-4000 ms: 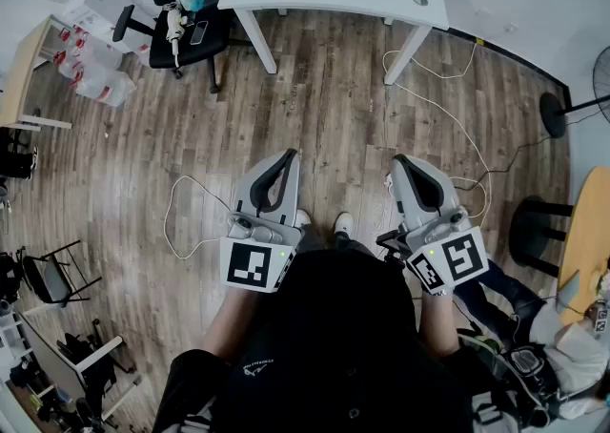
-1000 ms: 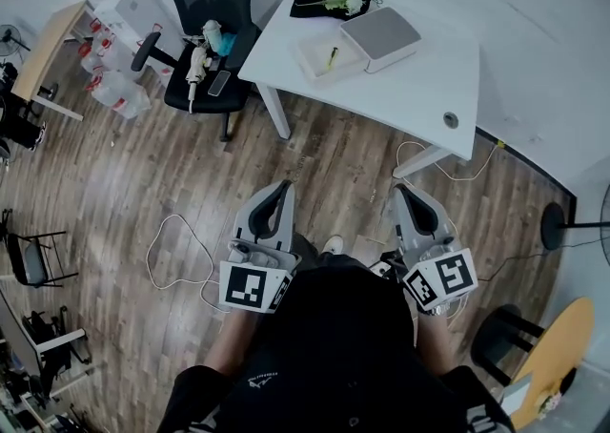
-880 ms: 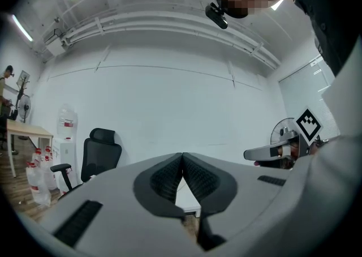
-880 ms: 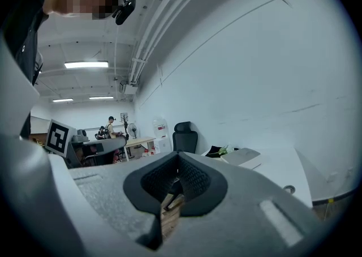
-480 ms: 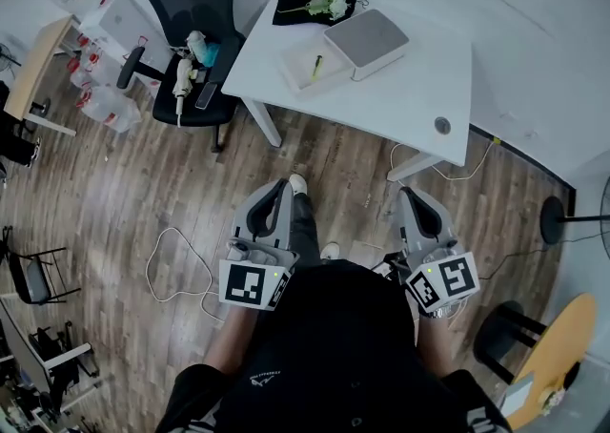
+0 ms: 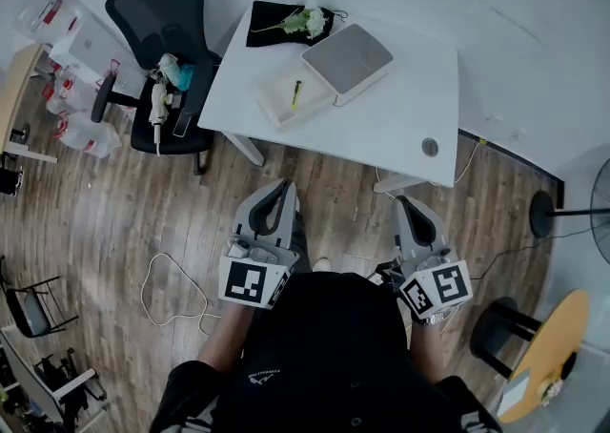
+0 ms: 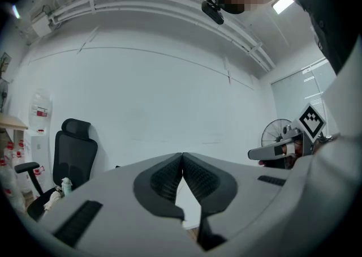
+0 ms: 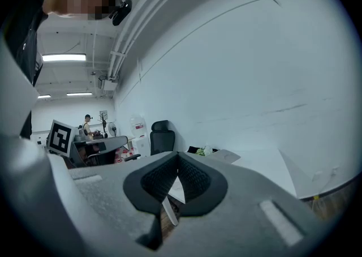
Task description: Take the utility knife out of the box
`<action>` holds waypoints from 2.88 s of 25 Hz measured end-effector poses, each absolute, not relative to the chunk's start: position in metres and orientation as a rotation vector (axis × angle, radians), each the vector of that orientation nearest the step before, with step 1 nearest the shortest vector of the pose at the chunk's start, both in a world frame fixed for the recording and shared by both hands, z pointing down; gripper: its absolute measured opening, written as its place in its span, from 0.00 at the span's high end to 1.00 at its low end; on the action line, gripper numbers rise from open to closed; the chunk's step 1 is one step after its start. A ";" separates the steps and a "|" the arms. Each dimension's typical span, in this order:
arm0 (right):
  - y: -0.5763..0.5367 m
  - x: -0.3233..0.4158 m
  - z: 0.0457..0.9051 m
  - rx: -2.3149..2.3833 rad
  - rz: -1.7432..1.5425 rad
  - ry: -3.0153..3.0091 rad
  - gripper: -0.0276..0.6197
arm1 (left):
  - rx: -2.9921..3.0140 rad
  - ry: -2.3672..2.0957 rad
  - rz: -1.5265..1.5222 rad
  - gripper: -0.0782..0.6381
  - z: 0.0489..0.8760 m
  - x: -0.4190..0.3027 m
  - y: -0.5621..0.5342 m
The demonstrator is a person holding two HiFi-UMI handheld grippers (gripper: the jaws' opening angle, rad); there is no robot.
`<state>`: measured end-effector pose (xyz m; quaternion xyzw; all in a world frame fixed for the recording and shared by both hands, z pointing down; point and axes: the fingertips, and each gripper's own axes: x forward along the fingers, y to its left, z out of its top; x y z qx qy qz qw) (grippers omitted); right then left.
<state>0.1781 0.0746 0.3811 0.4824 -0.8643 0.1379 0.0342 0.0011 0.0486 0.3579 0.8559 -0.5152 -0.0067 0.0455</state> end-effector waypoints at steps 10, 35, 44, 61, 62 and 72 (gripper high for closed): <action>-0.024 0.150 0.377 1.554 0.434 -2.608 0.95 | 2.646 -1.476 -0.012 0.88 0.361 -0.021 -0.062; -0.159 0.093 0.376 1.629 0.434 -2.548 0.95 | 2.538 -1.289 0.219 0.88 0.448 -0.049 -0.217; -0.202 0.102 0.387 1.524 0.446 -2.584 0.95 | 2.391 -1.341 0.342 0.88 0.501 -0.044 -0.249; -0.276 0.125 0.402 1.391 0.491 -2.589 0.95 | 2.176 -1.333 0.611 0.88 0.587 -0.018 -0.302; -0.277 0.125 0.403 1.387 0.494 -2.586 0.95 | 2.156 -1.328 0.628 0.88 0.594 -0.017 -0.304; -0.286 0.143 0.414 1.396 0.529 -2.545 0.95 | 1.931 -1.276 0.707 0.88 0.649 -0.014 -0.313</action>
